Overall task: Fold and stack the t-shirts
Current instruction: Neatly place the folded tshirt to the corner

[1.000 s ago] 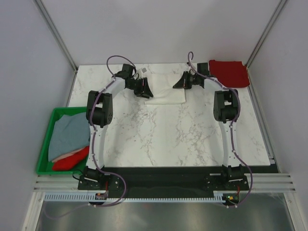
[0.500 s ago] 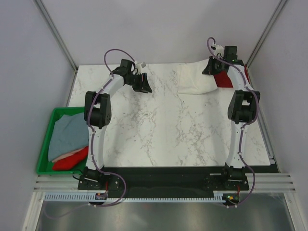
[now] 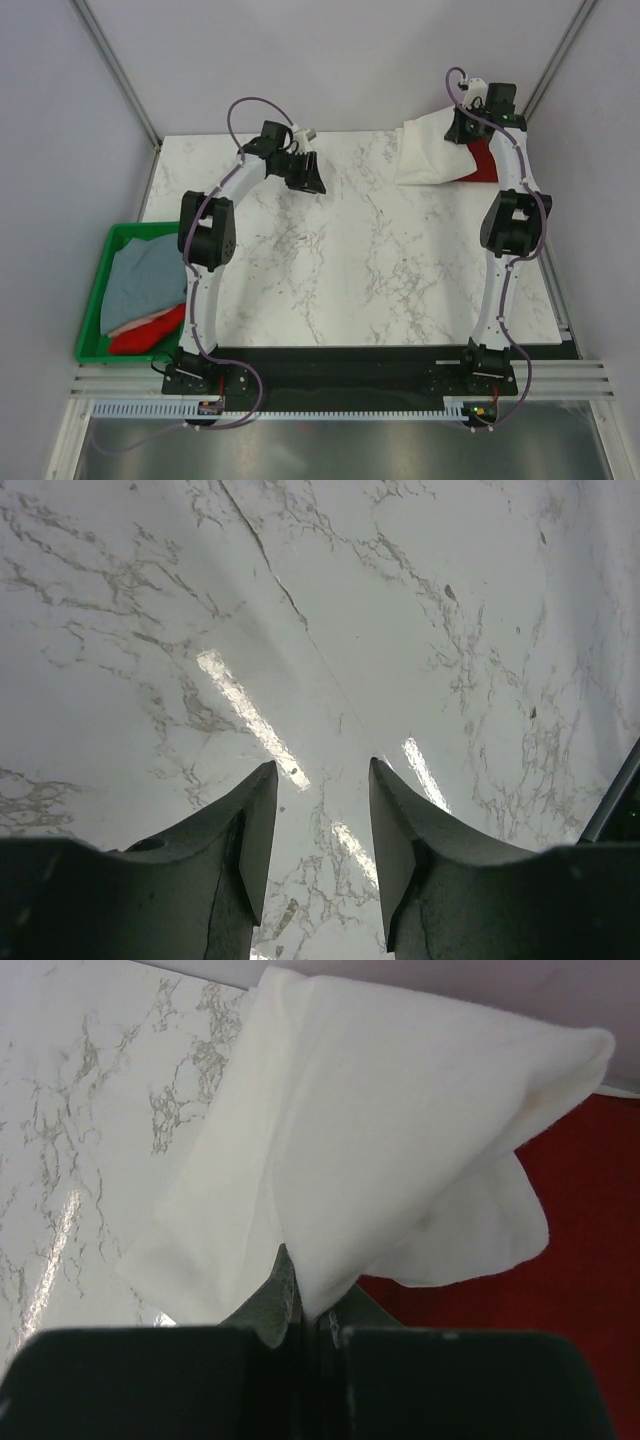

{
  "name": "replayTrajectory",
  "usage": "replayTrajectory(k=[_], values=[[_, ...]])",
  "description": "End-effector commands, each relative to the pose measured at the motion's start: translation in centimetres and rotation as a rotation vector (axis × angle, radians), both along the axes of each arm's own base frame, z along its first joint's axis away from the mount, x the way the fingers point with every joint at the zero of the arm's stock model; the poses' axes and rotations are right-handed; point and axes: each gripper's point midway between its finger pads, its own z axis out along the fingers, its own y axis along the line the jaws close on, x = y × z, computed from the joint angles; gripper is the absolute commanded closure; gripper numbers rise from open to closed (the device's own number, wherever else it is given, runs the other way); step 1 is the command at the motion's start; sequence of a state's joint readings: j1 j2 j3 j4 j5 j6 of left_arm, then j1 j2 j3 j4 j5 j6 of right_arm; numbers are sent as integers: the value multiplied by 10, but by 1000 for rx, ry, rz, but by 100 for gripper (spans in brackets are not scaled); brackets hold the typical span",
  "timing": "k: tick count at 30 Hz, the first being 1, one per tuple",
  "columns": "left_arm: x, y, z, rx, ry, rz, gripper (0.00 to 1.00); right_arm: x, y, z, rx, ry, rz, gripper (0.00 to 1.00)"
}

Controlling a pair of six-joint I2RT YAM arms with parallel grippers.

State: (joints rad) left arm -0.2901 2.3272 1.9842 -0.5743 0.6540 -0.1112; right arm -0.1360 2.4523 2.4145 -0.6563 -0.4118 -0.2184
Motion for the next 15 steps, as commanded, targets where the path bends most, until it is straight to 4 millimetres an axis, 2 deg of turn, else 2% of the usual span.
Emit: replayTrajectory(k=[1,7,11,15], values=[[-3,-6,30,10,-100,-40,51,9,-16,74,-38,-174,-13,100],[-12,-22,30,36,-120,-80,50,11,-46,101,-11,-241,-67,100],[-18,-30,30,48,-124,-98,50,8,-52,117,18,-267,-74,100],[-25,-38,28,59,-124,-117,50,5,-56,121,30,-271,-77,100]])
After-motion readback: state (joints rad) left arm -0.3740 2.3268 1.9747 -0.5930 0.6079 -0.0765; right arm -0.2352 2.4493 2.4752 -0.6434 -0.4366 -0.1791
